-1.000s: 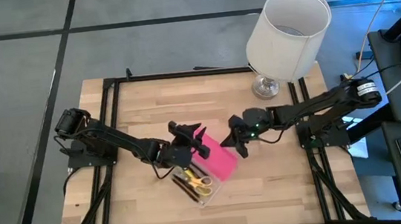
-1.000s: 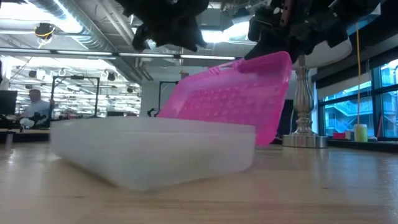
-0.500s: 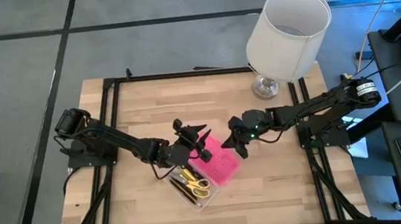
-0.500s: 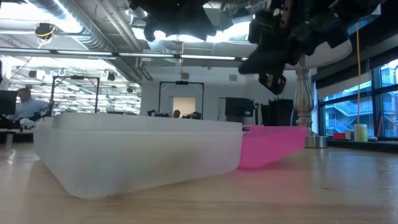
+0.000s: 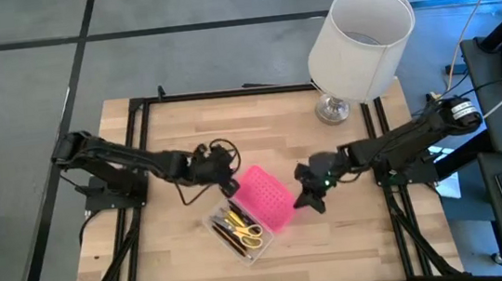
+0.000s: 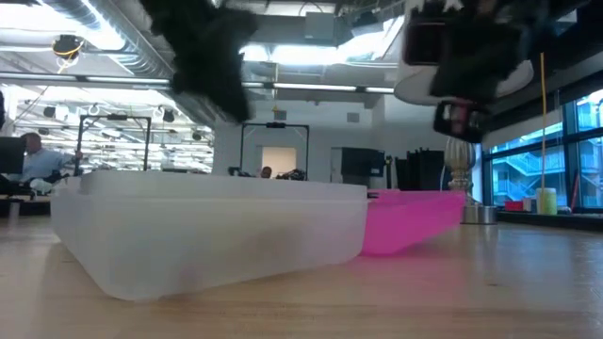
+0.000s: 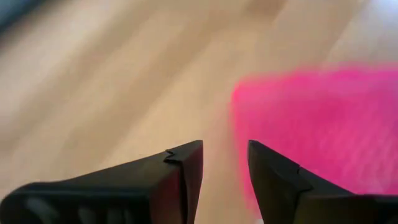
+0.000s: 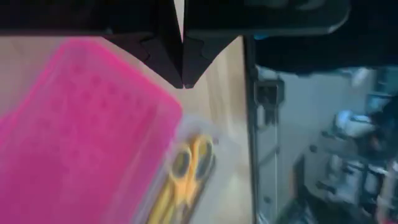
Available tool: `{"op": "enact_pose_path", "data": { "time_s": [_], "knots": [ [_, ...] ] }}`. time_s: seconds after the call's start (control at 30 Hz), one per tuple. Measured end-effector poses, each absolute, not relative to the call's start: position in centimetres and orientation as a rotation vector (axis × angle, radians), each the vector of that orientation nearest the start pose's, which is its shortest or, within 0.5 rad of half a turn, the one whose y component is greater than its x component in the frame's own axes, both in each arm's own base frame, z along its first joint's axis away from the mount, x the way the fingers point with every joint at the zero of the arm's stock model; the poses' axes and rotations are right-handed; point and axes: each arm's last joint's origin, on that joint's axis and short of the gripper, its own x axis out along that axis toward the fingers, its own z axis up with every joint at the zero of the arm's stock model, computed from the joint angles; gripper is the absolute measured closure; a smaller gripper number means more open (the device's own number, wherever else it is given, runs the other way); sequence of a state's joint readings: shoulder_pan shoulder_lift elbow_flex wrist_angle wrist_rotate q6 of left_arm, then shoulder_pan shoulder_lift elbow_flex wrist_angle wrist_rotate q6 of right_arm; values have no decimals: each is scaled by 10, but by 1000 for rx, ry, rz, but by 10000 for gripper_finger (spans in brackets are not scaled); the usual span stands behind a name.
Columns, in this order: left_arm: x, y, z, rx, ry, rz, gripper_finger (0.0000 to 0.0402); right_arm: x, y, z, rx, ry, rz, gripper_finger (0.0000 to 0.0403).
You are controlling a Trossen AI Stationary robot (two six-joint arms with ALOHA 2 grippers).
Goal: Pick & place school supplies into a supply box
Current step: Close the pink supply box
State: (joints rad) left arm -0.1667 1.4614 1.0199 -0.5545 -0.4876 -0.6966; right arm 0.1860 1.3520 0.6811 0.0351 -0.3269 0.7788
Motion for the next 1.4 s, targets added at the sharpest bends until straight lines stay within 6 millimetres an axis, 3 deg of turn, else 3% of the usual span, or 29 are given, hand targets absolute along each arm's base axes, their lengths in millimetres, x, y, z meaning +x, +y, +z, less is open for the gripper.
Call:
{"op": "enact_pose_path", "data": {
  "time_s": [0.1, 0.27, 0.4, 0.57, 0.77, 1.4],
  "knots": [
    [272, -28, 228, -422, 981, 620, 284, 256, 76, 190, 719, 874, 190, 398],
    [261, -33, 201, -529, 1161, 593, 281, 250, 100, 179, 580, 895, 147, 398],
    [253, -41, 182, -660, 1270, 559, 277, 249, 106, 166, 518, 933, 71, 398],
    [250, -55, 175, -721, 1290, 564, 276, 253, 108, 143, 497, 1010, 30, 398],
    [251, -69, 176, -796, 1247, 571, 276, 259, 105, 124, 480, 1045, -30, 398],
    [279, -113, 157, -1033, 1122, 410, 276, 276, 69, 126, 478, 960, -82, 398]
  ]
}}
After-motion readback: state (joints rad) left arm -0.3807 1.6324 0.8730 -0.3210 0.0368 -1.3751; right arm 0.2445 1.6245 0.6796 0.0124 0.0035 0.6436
